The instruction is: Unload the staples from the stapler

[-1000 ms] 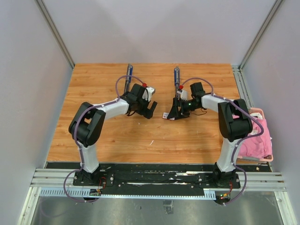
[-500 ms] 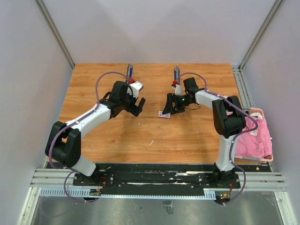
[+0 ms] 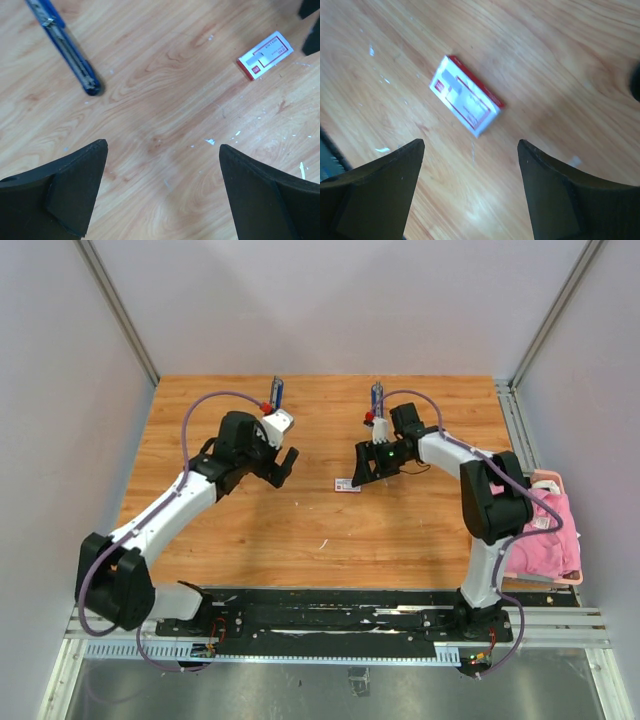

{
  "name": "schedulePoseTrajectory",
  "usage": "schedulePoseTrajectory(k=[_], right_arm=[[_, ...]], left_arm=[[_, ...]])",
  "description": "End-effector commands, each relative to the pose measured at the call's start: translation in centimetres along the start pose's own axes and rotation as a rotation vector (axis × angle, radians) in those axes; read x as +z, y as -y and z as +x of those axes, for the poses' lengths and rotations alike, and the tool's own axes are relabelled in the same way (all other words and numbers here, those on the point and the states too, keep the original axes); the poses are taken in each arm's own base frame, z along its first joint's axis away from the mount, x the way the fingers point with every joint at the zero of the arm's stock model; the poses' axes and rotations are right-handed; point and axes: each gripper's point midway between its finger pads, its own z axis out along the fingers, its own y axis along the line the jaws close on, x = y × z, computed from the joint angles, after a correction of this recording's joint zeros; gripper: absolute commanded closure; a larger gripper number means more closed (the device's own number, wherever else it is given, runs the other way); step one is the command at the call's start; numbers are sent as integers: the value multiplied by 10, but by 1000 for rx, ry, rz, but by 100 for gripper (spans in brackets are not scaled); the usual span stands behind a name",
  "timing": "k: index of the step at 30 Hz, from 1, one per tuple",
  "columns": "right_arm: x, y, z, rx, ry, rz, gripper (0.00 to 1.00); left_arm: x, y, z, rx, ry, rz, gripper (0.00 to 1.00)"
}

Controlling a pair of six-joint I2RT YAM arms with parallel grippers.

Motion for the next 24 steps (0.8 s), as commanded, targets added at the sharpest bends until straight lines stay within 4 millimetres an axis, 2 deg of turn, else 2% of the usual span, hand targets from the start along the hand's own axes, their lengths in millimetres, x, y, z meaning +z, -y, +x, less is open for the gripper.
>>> schedulePoseTrajectory(k=[1,3,6,8,9,12,15,19,21,24], right_arm=[[-68,12,-11,-241,80,252,22],[-100,23,-6,-329,103,398,22],[-140,34,11,-411,124,551,22],[-168,36,24,-391,176,600,22],[-176,37,34,-367,194,588,22],[-212,34,47,-323,279,549,22],[-244,42,56,-315,314,721,22],[-268,48,77,-323,362,888,22],[-272,43,91,-351,421,926,22],[-279,35,101,-379,543,970,22]], left_arm=[[-42,-24,-8,23,48,-87,2],[-60,-36,-7,2,70,-139,2],[-82,-51,3,-32,79,-200,2],[-94,-57,10,-49,94,-235,2],[-98,-58,13,-54,107,-249,2],[-112,-63,18,-64,154,-305,2],[-127,-69,19,-90,208,-381,2],[-138,-63,33,-72,252,-404,2],[-151,-66,25,-83,310,-443,2],[-178,-74,12,-94,403,-532,2]])
